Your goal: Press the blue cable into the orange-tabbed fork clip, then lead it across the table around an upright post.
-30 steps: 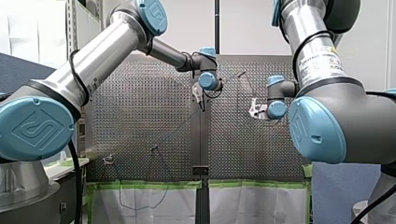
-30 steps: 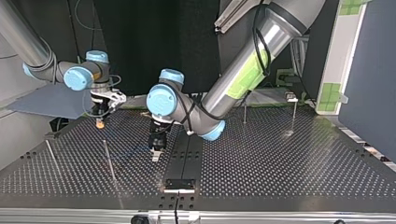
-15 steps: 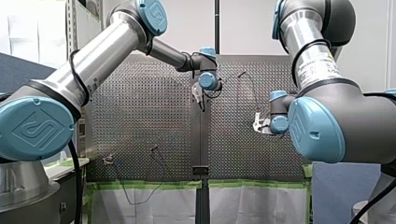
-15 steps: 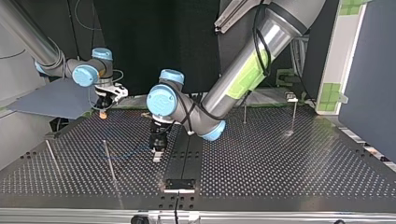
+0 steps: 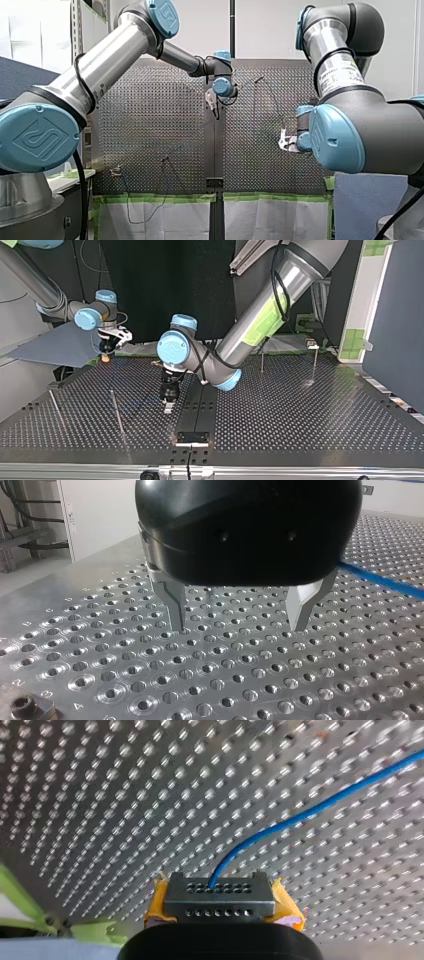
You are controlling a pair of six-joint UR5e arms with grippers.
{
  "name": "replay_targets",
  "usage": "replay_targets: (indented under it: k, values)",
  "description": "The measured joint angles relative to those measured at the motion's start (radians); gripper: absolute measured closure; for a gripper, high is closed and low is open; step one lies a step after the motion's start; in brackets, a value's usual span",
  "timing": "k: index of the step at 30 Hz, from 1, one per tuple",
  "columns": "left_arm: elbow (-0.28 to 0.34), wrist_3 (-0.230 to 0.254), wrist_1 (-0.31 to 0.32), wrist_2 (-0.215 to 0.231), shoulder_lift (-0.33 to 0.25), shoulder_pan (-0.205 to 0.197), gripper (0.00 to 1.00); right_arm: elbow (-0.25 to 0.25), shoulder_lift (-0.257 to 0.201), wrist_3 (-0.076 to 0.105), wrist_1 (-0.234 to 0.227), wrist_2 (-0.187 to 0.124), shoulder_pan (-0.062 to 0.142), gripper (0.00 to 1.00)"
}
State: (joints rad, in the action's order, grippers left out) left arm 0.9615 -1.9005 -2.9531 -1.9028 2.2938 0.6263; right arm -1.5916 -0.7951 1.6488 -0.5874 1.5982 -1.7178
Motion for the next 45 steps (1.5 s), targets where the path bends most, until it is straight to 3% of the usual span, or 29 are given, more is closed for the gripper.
replay_targets:
  k: [8, 14, 23, 34, 45]
  values:
    - [0.000, 0.000, 0.000, 0.000, 0.000, -0.001, 0.00, 0.000, 0.035, 0.001, -0.009, 0.004, 0.026, 1.00]
    - [0.000, 0.000, -0.005, 0.000, 0.000, -0.001, 0.00, 0.000, 0.069, 0.012, -0.032, 0.007, 0.038, 1.00]
    - [0.000, 0.000, -0.012, 0.000, 0.000, -0.004, 0.00, 0.000, 0.150, 0.038, -0.090, 0.013, 0.053, 1.00]
    - [0.000, 0.000, -0.012, 0.000, 0.000, -0.010, 0.00, 0.000, 0.186, 0.060, -0.146, 0.022, 0.074, 1.00]
    - [0.000, 0.009, -0.030, -0.009, 0.000, -0.015, 0.00, 0.014, 0.263, 0.063, -0.206, 0.026, 0.096, 1.00]
